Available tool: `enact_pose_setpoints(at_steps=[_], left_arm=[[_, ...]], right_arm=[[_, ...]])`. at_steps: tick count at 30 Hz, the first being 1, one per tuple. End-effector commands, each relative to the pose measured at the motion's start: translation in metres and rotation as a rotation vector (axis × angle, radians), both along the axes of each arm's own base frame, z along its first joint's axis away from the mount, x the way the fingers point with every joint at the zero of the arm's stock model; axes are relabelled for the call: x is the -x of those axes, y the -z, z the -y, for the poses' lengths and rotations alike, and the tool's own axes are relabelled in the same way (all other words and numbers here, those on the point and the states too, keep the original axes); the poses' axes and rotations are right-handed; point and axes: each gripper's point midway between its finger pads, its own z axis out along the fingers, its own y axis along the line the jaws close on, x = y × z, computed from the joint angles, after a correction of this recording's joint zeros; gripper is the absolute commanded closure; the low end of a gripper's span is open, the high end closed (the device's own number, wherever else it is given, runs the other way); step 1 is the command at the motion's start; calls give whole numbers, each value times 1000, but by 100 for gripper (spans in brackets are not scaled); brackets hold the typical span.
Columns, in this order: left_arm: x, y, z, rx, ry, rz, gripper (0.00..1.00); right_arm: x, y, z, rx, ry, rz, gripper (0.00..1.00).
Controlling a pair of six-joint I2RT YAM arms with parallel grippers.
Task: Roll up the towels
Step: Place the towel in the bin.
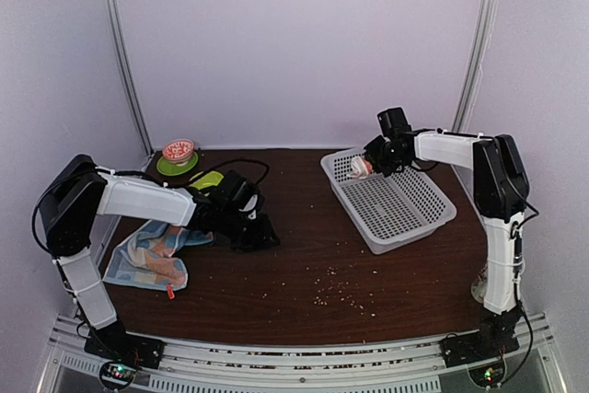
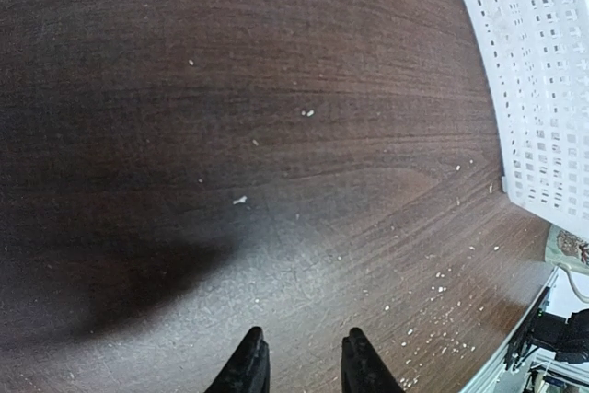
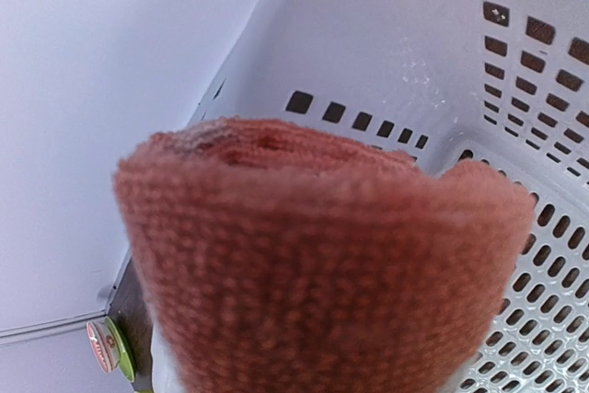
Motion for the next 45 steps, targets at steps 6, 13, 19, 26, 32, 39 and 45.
enact_pose_setpoints(at_steps=[6,13,19,26,32,39,45], left_arm=[[-13,-3,1,31,4,19,71],[-13,2,2,31,10,3,71],[-10,7,4,38,17,-12,71],[-9,8,4,36,24,-19,71],[-11,6,5,43,23,-15,71],[-8,8,4,45,22,-23,71],[-7,7,4,50,22,-23,72]], right_arm=[[-11,29,7,60,26,-77,93],[5,53,25,166,49,-219,94],[18,68,32,201,55,-280,89],[14,66,23,195,-16,-275,44],[14,33,23,195,-29,-226,29],[29,5,29,197,-37,-198,19],[47,5,31,176,-46,-212,21]])
